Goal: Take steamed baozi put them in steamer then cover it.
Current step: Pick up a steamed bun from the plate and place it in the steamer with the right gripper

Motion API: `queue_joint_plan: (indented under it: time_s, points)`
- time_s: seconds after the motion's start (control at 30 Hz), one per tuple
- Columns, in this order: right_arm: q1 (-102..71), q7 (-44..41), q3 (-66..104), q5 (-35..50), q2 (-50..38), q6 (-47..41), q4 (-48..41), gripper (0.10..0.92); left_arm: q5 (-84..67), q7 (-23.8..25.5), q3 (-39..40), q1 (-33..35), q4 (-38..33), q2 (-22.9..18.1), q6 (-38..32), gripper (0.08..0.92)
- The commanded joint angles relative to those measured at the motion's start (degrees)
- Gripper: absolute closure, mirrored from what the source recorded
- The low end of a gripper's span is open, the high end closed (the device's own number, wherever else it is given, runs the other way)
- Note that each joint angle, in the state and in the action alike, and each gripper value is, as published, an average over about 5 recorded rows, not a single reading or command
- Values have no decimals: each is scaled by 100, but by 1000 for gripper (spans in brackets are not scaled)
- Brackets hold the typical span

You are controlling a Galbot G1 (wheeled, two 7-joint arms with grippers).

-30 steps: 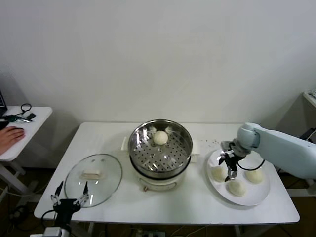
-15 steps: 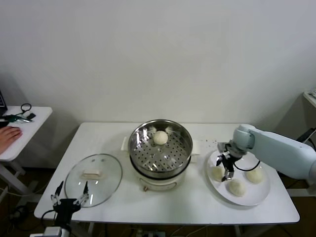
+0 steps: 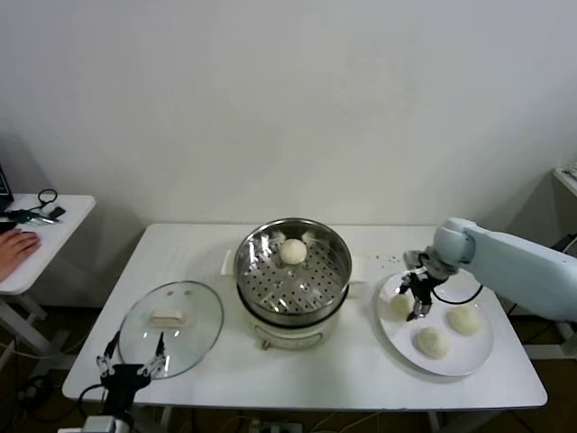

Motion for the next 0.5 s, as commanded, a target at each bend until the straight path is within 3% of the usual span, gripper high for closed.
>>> queue_joint_plan:
  time_s: [0.03, 0.27, 0.5]
  points:
    - [1985, -61, -970, 1134, -91, 110, 175, 338, 55, -35, 198, 37, -58, -57, 16, 177]
    - [3273, -76, -1680, 2196, 521, -37, 250, 338, 148, -63, 416, 45, -152, -53, 22, 177]
    - [3376, 144, -1728, 2834, 1290, -389, 395, 338, 214, -118, 638, 127, -244, -33, 27, 177]
